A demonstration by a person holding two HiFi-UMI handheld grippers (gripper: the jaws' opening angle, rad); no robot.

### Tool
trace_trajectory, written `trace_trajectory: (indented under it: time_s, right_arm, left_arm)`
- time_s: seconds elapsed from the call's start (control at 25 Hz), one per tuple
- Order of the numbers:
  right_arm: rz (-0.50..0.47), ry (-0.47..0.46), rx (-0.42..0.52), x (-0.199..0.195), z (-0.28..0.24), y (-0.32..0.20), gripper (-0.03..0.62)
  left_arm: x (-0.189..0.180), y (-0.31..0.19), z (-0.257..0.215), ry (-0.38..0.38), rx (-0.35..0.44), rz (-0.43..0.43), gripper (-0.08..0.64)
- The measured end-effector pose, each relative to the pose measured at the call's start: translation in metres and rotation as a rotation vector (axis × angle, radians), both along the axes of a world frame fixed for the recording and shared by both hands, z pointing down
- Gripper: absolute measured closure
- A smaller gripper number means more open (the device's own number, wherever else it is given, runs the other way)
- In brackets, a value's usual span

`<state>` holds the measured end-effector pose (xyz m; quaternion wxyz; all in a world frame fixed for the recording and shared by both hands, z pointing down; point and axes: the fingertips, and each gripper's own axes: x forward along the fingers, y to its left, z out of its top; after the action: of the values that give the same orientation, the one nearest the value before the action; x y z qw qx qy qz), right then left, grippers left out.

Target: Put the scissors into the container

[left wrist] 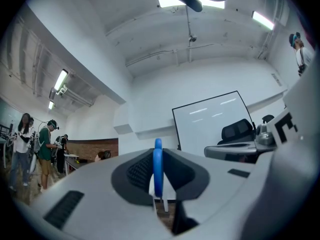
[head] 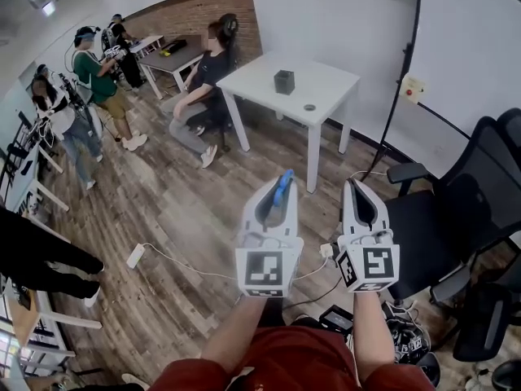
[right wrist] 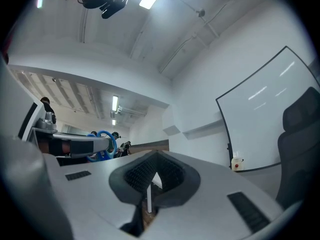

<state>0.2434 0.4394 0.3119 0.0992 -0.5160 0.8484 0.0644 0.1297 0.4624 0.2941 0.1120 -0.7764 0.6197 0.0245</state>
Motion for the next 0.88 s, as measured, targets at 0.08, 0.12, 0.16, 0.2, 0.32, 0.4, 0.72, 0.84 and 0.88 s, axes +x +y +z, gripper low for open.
trace_trajectory:
  time_s: [0.08, 0.12, 0.16, 0.2, 0.32, 0.4, 0.72, 0.84, 0.88]
  right_arm:
    - [-0.005, 0.004, 0.006, -0.005, 0.001, -0.011, 0.584]
    - [-0.007, 0.008, 0.010, -0.007, 0.001, -0.018, 0.584]
    - [-0.008, 0.011, 0.012, -0.010, 0.001, -0.025, 0.584]
    - [-0.008, 0.015, 0.013, -0.012, 0.002, -0.033, 0.584]
    - [-0.003, 0.026, 0.007, -0.020, 0.005, -0.061, 0.584]
    - [0.001, 0.027, 0.006, -0.027, 0.006, -0.084, 0.584]
    - [-0.005, 0.038, -0.030, -0.077, 0.017, -0.184, 0.584]
    - [-0.009, 0.044, -0.046, -0.102, 0.022, -0.229, 0.584]
    - [-0.008, 0.044, -0.050, -0.110, 0.023, -0.244, 0.584]
  left_arm:
    - [-0.004, -0.014, 0.002, -0.020, 0.012, 0.004, 0.506]
    - [-0.006, -0.021, 0.003, -0.020, 0.016, 0.006, 0.506]
    - [-0.008, -0.029, 0.003, -0.018, 0.019, 0.007, 0.506]
    - [-0.011, -0.037, 0.004, -0.014, 0.019, 0.007, 0.506]
    - [-0.017, -0.065, 0.007, 0.000, 0.014, 0.012, 0.506]
    - [-0.024, -0.089, 0.008, 0.009, 0.009, 0.015, 0.506]
    - [-0.075, -0.192, 0.016, 0.029, -0.008, 0.017, 0.506]
    - [-0.102, -0.235, 0.019, 0.041, -0.019, 0.010, 0.506]
    - [-0.111, -0.248, 0.021, 0.048, -0.026, 0.010, 0.506]
